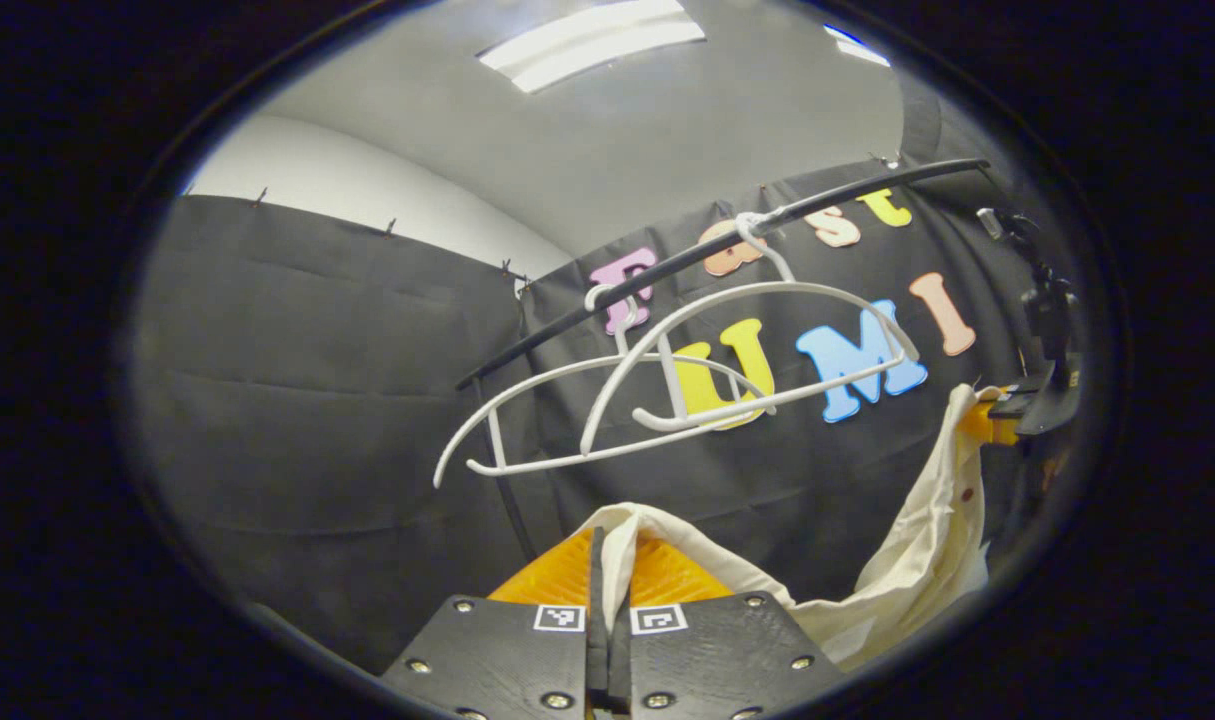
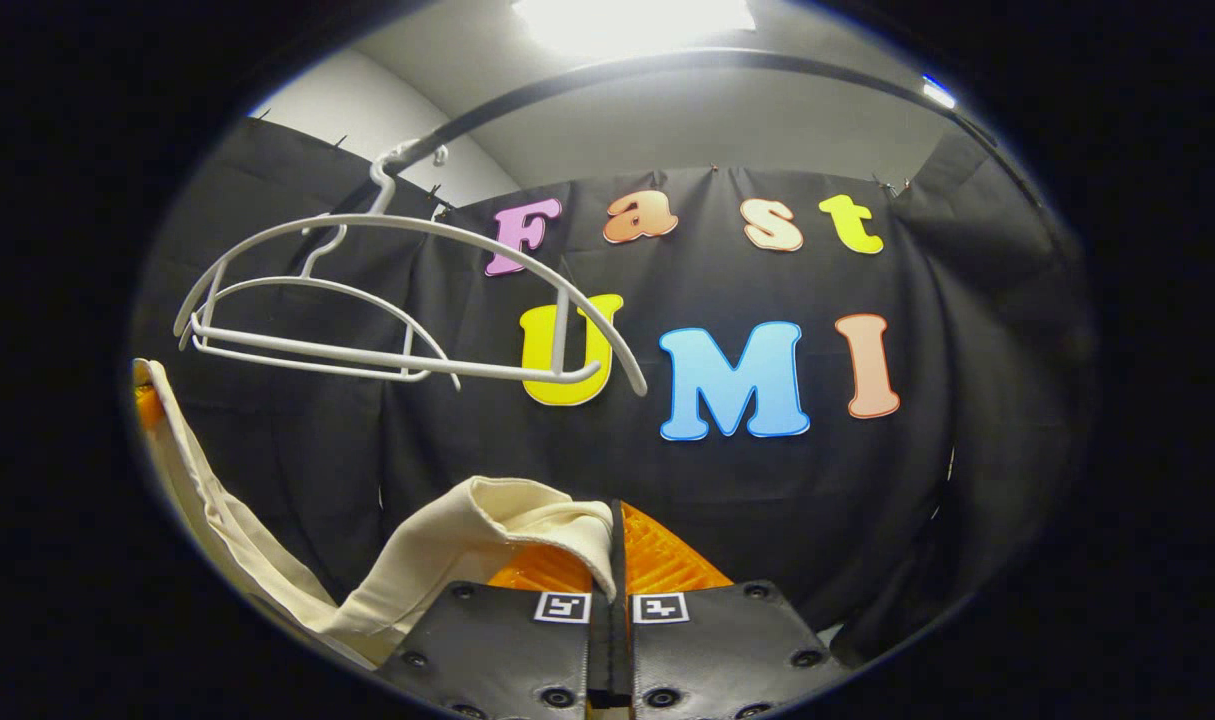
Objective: Grasp the clothes on the hanger with both hands and then place them into the laundry hamper below.
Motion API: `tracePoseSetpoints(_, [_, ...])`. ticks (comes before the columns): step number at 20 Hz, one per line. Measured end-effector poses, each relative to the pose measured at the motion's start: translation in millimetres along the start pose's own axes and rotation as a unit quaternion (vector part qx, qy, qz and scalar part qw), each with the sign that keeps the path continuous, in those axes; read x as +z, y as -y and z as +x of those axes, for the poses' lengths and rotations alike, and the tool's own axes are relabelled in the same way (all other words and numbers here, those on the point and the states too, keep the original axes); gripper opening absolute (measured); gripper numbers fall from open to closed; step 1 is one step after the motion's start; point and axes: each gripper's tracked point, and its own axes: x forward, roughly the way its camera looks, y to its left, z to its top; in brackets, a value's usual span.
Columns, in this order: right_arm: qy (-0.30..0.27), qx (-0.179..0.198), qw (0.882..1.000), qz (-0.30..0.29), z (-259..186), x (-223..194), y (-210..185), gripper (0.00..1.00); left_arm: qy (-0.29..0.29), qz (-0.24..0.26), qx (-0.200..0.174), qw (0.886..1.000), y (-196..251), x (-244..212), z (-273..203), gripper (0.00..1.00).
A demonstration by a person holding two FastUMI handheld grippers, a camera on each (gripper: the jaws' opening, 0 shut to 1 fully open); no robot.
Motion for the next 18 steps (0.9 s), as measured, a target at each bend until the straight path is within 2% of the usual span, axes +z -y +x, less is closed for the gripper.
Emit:
tracePoseSetpoints(4, [0.013, 0.018, 1.0, 0.009, -33.8, 15.9, -20.2, 0.01, 0.028, -0.018, -0.037, 0.999, 22.2, 24.0, -19.0, 0.02])
tracePoseSetpoints(9, [-0.001, 0.073, 0.997, 0.034, -68.8, 16.8, -68.3, 0.01, 0.043, -0.05, -0.087, 0.994, 61.9, 31.1, -30.1, 0.01])
tracePoseSetpoints(14, [-0.018, 0.124, 0.991, 0.05, -90.1, 9.0, -102.9, 0.01, 0.044, -0.081, -0.111, 0.99, 76.9, 28.6, -33.7, 0.02])
tracePoseSetpoints(18, [-0.034, 0.135, 0.989, 0.057, -100.4, -12.6, -112.2, 0.0, 0.028, -0.092, -0.117, 0.988, 83.2, -1.6, -35.5, 0.01])
